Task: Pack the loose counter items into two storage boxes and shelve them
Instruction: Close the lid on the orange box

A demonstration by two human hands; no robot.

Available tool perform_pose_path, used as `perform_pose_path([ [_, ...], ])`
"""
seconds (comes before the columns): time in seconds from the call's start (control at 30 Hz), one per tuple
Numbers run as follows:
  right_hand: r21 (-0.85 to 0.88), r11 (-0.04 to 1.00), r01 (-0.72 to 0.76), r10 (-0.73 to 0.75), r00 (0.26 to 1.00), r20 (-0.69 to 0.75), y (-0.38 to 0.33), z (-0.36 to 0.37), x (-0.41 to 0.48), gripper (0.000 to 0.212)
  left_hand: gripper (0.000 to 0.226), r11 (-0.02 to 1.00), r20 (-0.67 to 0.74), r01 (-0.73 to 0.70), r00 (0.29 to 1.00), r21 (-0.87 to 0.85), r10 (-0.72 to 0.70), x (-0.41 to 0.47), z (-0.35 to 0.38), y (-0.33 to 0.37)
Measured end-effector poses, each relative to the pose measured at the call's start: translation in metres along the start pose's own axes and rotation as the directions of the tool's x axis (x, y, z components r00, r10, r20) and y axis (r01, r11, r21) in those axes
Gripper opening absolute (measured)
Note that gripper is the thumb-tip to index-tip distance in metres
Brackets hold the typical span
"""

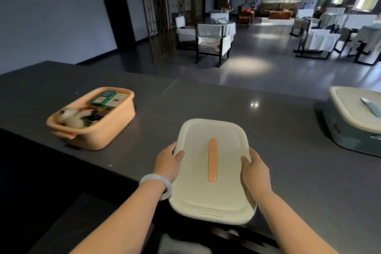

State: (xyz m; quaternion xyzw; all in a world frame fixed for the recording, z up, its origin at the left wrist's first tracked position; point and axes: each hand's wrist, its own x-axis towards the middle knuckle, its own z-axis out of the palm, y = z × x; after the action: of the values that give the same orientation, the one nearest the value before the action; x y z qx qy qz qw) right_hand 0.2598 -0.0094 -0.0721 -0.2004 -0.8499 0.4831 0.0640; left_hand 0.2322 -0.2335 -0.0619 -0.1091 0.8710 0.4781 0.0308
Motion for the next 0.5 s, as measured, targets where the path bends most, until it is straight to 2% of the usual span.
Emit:
perform_pose_path([
  [0.17, 0.031, 0.999, 0.041, -0.041, 0.999, 0.011, -0.077, 0.076, -0.035, 0.042, 0.046, 0.999, -0.023, -0.029, 0.999, -0.025, 0.028, 0.02, -0.113, -0.037],
  [0.33, 0.075, 0.991, 0.109, -0.112, 0.993, 0.04, -0.16, 0.157, -0.066, 0.042, 0.033, 0.993, -0.096, -0.118, 0.989, -0.014, 0.116, 0.032, -0.231, -0.069],
  [0.5, 0.106, 0.988, 0.113, -0.122, 0.989, 0.081, -0.216, 0.225, -0.084, 0.041, 0.029, 0.995, -0.147, -0.097, 0.984, 0.004, 0.097, 0.049, -0.314, -0.097],
])
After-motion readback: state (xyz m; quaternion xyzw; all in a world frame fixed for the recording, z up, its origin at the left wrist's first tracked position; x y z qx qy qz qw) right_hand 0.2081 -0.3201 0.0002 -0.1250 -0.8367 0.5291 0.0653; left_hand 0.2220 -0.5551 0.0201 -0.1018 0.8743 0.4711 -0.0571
